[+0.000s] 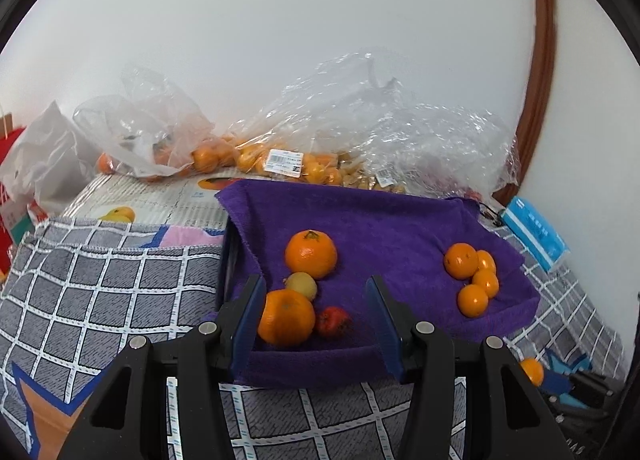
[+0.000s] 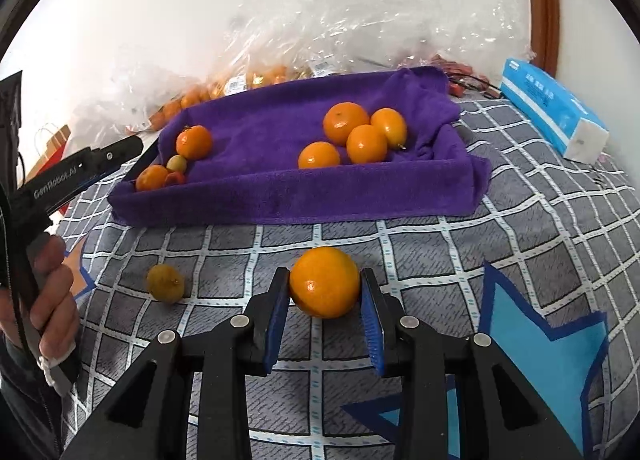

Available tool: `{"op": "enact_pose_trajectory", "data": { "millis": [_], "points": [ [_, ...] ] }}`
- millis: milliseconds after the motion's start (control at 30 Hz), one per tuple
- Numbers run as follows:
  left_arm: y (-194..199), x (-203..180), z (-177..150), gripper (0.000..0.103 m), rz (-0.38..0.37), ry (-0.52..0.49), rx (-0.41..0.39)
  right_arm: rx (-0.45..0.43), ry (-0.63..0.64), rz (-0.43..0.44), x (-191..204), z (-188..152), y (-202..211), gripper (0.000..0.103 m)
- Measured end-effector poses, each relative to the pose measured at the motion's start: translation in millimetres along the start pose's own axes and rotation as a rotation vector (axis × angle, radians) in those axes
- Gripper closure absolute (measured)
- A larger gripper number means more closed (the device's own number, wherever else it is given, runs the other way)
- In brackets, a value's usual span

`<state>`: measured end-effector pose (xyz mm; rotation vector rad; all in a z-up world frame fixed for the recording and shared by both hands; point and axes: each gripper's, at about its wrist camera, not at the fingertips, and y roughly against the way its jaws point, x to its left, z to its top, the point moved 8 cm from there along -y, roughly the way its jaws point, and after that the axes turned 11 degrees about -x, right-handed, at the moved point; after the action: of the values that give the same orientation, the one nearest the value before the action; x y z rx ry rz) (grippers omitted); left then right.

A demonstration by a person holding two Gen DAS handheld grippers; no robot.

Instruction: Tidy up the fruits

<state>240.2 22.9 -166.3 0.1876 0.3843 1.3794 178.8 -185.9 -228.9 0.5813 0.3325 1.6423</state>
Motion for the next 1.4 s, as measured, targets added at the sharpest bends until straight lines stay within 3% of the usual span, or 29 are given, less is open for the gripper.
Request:
{"op": "enact_pose_trajectory", "data": {
  "millis": [167,533,767,933,1033,1133,1233,1400],
  "points": [
    [-2.5,-10.2,-6.9,0.054,-0.018,-0.047,0.023,-0.012,-0.02,-0.002,-3.0,1.2,2.2,0.068],
    [-1.2,2.5,-9.6,0.054,-0.01,0.026,0.043,-0.025,-0.048,0.022,-5.9,2.9,3.6,0.068],
    [22.2,-7.4,-32.9,0.053,-0.03,-0.013,0.108,-0.027,-0.069,0.011,-11.9,2.7,4.1,0.068],
    [41.7,-3.9,-57.8,0.054,-0.03,-0.01,0.199,-0.02,-0.058,0.005,-10.5,1.6,2.9,0.068],
    [47.5,-4.9,-64.6,0.054,-0.051,0.007,0.22,-0.018,-0.054,-0.001,-10.2,1.0,2.6,0.068],
    [48.2,-16.1,-67.6,0.054,-0.061,-0.043,0.232,-0.021,-0.056,-0.008,-11.4,1.1,3.4,0.068],
    [51.0,-38.1,-67.6,0.054,-0.118,-0.106,0.221,-0.025,-0.07,-0.017,-15.8,1.8,4.3,0.068],
    [42.2,-57.9,-67.3,0.054,-0.192,-0.082,0.252,-0.032,-0.105,-0.064,-32.8,-0.5,11.2,0.068]
  ]
}}
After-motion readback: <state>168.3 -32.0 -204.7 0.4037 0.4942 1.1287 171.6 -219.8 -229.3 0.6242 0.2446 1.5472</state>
